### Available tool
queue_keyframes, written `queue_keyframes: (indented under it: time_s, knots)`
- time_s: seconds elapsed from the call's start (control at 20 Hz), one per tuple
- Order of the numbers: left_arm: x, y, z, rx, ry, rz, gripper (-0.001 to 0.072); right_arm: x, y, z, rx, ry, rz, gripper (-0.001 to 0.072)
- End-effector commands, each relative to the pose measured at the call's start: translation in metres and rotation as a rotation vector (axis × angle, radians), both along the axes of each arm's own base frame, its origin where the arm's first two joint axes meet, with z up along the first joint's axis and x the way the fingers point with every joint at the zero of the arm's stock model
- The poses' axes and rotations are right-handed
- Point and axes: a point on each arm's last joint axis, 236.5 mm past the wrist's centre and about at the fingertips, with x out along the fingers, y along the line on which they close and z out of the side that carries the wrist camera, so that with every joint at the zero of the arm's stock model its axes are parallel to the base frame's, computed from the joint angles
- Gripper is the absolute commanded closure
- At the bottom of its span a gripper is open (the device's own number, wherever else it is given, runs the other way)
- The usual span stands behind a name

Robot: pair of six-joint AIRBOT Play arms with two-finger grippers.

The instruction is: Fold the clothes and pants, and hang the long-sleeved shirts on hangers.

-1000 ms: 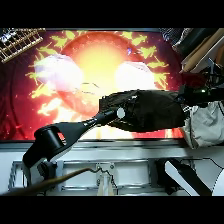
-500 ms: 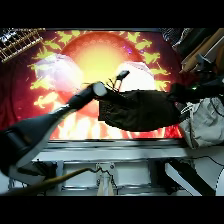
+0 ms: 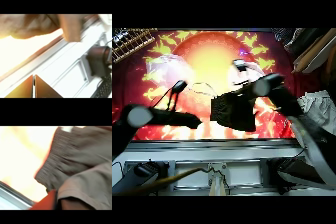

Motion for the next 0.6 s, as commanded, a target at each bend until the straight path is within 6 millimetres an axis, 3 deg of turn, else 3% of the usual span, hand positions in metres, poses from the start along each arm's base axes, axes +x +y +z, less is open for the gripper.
queue_keyframes:
  time_s: [0.0,0.05,0.1,0.15,0.25,0.4,0.55]
  knots:
    - [-0.035,0.040,-0.011,-0.001,-0.005,0.155,0.0700,-0.018,0.094,-0.058,-0.036,-0.053,0.243,0.0286]
    - [-0.038,0.044,-0.012,-0.007,-0.009,0.177,0.0700,-0.031,0.107,-0.067,-0.058,-0.030,0.287,0.0254]
    - [-0.040,0.049,-0.013,-0.005,-0.012,0.203,0.0700,-0.042,0.114,-0.071,-0.074,-0.016,0.322,0.0282]
    - [-0.039,0.053,-0.013,0.002,-0.018,0.220,0.0700,-0.048,0.115,-0.071,-0.093,-0.028,0.348,0.0363]
    - [-0.037,0.056,-0.015,0.015,-0.028,0.226,0.0700,-0.048,0.095,-0.064,-0.185,-0.059,0.384,0.0390]
    - [-0.030,0.055,-0.017,0.017,-0.033,0.238,0.0700,-0.007,0.009,-0.037,-0.423,-0.139,0.298,0.0388]
    - [-0.021,0.053,-0.016,0.005,-0.050,0.254,0.0699,0.039,-0.091,0.007,-0.435,-0.211,0.055,0.0388]
